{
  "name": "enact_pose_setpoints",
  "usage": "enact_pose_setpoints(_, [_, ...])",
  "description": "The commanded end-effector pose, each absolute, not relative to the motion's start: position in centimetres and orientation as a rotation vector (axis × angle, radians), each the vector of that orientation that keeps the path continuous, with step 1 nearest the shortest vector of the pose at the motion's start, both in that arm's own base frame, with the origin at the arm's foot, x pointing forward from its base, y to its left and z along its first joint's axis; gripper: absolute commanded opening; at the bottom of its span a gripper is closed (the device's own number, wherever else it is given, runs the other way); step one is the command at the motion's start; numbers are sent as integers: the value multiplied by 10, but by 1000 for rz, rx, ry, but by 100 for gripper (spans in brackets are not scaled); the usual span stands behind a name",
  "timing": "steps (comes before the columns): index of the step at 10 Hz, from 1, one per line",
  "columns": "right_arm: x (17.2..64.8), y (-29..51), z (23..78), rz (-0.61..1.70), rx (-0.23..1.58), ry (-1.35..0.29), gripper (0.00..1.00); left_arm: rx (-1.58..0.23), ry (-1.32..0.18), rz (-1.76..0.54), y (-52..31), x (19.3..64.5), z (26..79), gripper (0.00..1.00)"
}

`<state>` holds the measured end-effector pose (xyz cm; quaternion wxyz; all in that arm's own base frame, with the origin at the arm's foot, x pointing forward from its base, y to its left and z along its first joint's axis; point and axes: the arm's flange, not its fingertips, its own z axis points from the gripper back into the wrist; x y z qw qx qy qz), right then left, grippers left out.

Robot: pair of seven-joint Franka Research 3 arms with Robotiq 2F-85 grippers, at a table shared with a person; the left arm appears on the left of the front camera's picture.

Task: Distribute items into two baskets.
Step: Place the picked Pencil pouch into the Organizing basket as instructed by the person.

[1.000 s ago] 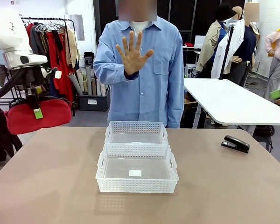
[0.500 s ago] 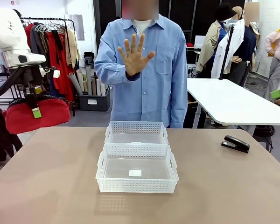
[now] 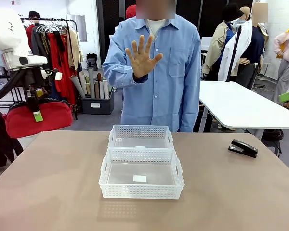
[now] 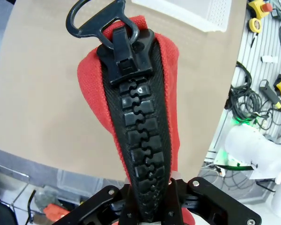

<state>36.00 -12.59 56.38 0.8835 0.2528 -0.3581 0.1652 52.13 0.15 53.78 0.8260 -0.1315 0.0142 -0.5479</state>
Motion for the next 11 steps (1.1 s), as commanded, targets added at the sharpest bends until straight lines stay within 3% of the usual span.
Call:
enact_pose_setpoints(1, [360, -126, 565, 348, 538, -758, 100, -271, 34, -1155, 3, 522, 540, 0])
enact_pose_setpoints(11, [360, -126, 565, 348, 538, -758, 100, -271, 34, -1155, 3, 522, 540, 0])
